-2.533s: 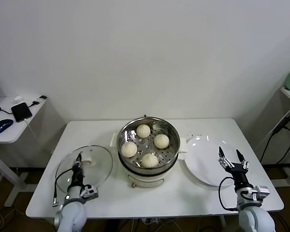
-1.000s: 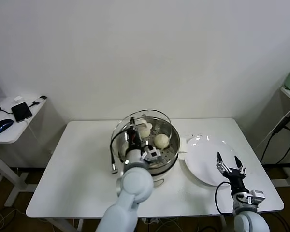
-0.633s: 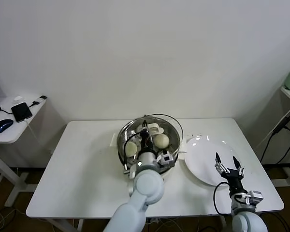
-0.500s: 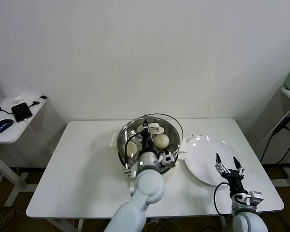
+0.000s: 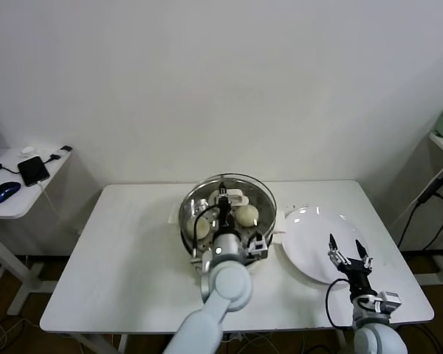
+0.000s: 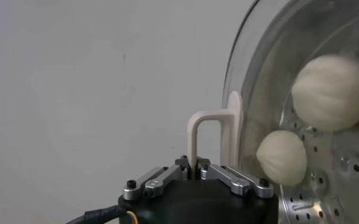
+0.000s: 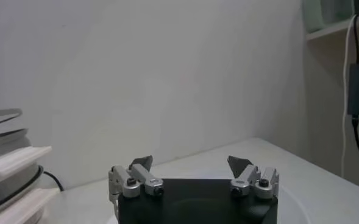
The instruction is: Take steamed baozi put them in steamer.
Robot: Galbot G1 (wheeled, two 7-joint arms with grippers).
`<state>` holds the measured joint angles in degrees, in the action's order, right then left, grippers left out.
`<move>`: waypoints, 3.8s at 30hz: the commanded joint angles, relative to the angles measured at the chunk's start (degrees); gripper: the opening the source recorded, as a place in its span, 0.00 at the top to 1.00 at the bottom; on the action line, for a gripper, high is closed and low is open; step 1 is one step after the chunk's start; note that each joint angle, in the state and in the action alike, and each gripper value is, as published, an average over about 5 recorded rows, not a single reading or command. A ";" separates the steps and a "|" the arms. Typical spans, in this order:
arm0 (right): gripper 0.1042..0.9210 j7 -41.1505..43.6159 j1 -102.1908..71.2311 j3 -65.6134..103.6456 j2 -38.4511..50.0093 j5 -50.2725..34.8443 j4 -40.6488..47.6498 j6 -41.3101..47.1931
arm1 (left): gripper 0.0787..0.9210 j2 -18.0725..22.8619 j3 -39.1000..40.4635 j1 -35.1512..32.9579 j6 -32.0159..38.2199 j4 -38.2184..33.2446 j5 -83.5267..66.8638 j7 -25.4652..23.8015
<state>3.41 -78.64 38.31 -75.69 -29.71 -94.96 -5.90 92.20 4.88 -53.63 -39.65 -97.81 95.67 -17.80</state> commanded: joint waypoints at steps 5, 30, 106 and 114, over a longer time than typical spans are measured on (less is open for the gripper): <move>0.12 0.07 0.05 0.02 -0.07 0.01 0.30 -0.22 | 0.91 2.80 -0.63 -0.30 0.59 1.16 2.82 -0.71; 0.12 0.23 0.24 -0.01 0.09 0.04 1.24 -0.81 | 0.91 2.80 -0.95 -1.26 2.12 2.92 1.02 1.93; 0.12 4.99 -14.80 -1.49 -1.43 7.96 -13.66 2.65 | 0.12 -1.87 -45.18 -40.95 32.17 -21.13 -96.43 11.55; 0.12 5.87 -19.80 -1.63 -0.01 10.46 -17.97 3.23 | 0.12 -2.66 -41.04 -46.78 33.33 -21.16 -101.15 11.95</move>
<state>8.14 -91.86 36.50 -76.69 -22.23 -107.19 -4.61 90.12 -35.40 -91.07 -11.42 -119.86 15.92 -7.35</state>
